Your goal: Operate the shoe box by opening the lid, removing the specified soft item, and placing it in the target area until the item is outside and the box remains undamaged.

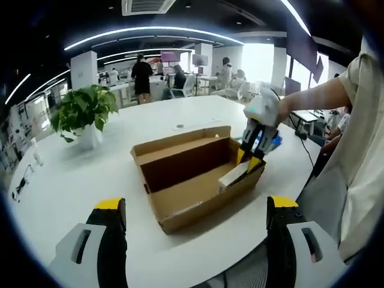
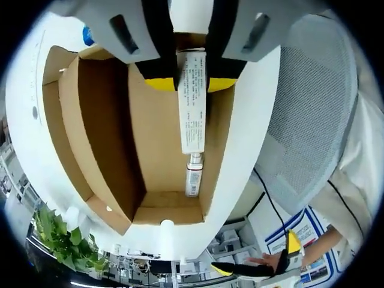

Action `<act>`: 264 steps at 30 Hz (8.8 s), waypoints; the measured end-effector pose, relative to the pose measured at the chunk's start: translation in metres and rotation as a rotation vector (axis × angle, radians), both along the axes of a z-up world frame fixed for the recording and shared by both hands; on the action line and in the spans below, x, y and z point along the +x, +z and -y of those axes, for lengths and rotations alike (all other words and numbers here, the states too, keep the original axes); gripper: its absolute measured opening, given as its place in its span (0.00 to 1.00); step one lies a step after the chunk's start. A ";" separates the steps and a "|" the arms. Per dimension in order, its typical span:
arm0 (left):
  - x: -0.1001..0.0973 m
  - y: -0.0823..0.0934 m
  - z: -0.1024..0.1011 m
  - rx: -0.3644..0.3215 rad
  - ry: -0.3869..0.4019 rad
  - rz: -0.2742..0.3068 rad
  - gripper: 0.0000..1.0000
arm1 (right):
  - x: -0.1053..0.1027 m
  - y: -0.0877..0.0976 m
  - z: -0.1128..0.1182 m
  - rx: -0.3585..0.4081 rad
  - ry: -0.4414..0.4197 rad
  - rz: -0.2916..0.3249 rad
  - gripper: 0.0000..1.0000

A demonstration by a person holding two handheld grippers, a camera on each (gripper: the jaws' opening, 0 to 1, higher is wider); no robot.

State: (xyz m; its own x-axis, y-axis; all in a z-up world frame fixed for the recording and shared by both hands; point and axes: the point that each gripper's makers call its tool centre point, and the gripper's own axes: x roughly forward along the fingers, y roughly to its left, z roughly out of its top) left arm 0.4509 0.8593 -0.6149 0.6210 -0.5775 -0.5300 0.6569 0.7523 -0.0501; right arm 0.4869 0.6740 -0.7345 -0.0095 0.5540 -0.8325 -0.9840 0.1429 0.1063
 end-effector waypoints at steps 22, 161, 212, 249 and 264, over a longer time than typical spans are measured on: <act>-0.010 -0.001 0.005 0.011 -0.023 0.004 1.00 | 0.008 0.063 0.005 0.124 -0.068 0.049 0.14; 0.008 -0.042 0.038 0.088 -0.035 -0.127 0.99 | 0.099 -0.017 0.378 -0.395 -0.059 0.162 0.16; 0.041 -0.020 0.024 0.077 -0.099 -0.095 0.90 | 0.040 0.081 0.329 -0.058 -0.612 0.287 0.65; 0.072 -0.055 0.059 0.319 -0.555 -0.211 0.59 | -0.067 0.107 0.244 0.108 -0.897 0.291 0.96; 0.074 -0.078 0.061 0.482 -0.761 -0.298 0.58 | -0.098 0.109 0.223 0.150 -0.932 0.266 0.96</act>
